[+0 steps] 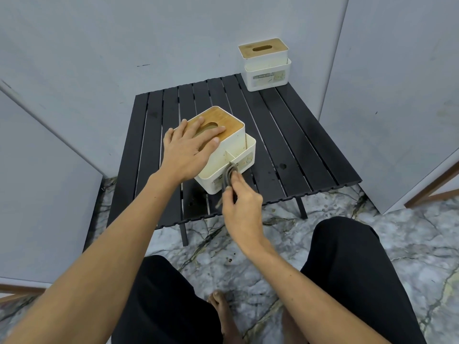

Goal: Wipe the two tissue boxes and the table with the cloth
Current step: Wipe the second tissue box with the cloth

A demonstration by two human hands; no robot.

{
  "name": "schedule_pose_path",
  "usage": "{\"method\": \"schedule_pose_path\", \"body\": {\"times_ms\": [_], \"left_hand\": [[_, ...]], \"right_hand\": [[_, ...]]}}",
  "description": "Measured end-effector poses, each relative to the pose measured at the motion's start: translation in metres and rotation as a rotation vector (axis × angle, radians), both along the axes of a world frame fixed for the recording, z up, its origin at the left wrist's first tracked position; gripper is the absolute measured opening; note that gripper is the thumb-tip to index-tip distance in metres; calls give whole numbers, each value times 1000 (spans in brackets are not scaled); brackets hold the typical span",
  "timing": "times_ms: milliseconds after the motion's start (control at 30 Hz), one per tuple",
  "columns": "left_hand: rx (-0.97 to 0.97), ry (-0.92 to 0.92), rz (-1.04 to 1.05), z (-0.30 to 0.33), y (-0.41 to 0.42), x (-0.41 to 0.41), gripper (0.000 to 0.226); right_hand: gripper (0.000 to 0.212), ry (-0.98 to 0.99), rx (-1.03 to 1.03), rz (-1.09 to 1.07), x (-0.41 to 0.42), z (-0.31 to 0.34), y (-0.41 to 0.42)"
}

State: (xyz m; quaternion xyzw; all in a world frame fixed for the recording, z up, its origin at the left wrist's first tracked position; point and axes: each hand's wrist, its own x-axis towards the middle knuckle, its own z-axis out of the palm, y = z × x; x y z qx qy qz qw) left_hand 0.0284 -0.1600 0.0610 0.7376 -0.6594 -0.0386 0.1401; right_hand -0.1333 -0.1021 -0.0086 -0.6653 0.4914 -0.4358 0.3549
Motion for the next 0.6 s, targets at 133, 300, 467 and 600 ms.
{"method": "schedule_pose_path", "body": {"times_ms": [133, 300, 467, 600], "left_hand": [[2, -12, 7, -1, 0, 1, 50], [-9, 11, 4, -1, -1, 1, 48], [6, 58, 27, -1, 0, 2, 46], [54, 81, 21, 1, -3, 2, 48]], "right_hand": [[41, 26, 6, 96, 16, -7, 26], [39, 64, -41, 165, 12, -10, 31], [37, -28, -19, 43, 1, -5, 14], [38, -37, 18, 24, 2, 1, 13]]}}
